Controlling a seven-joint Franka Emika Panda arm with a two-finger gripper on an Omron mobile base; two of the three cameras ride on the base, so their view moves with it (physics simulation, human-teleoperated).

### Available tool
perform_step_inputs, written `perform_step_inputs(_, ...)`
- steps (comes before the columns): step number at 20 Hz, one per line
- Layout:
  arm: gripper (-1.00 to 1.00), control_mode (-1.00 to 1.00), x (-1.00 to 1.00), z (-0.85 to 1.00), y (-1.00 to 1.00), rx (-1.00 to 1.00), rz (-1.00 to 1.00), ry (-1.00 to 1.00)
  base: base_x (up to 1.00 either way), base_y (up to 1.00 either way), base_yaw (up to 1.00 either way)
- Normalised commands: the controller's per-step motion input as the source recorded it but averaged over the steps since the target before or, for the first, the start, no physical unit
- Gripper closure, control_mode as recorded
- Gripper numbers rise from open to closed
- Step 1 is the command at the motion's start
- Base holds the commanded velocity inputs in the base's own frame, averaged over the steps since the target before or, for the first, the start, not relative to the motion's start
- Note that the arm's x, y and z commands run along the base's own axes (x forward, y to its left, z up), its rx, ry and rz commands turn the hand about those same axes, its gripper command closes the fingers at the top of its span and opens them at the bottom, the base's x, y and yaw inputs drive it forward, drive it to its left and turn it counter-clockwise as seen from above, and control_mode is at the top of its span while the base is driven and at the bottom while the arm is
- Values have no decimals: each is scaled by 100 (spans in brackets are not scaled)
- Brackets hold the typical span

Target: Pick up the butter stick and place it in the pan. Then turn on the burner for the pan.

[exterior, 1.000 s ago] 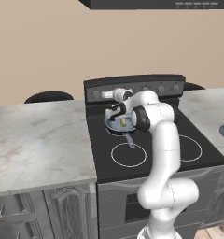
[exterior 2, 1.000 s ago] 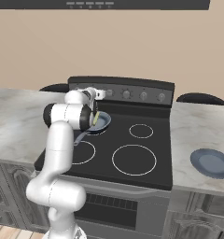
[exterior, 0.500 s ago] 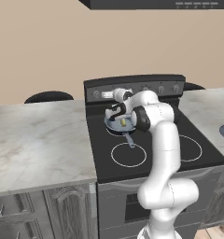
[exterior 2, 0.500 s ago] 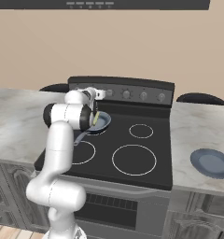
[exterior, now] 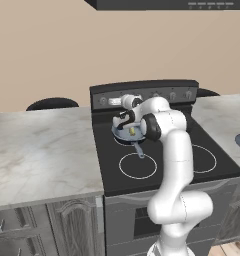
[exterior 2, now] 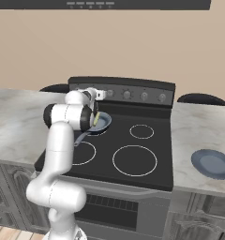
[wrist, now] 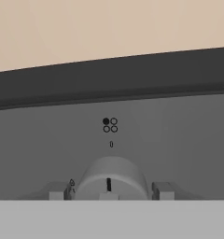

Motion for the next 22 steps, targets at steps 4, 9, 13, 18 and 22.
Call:
perform_step_inputs(4, 100, -100, 0, 0, 0, 0, 0, 0, 0, 0, 0)
perform_step_inputs(9, 100, -100, 0, 0, 0, 0, 0, 0, 0, 0, 0)
perform_step_inputs(13, 100, -100, 0, 0, 0, 0, 0, 0, 0, 0, 0)
perform_step_inputs(18, 100, -100, 0, 1, 0, -6, 0, 0, 0, 0, 0)
perform_step_inputs(22, 100, -100, 0, 0, 0, -11, 0, 0, 0, 0, 0)
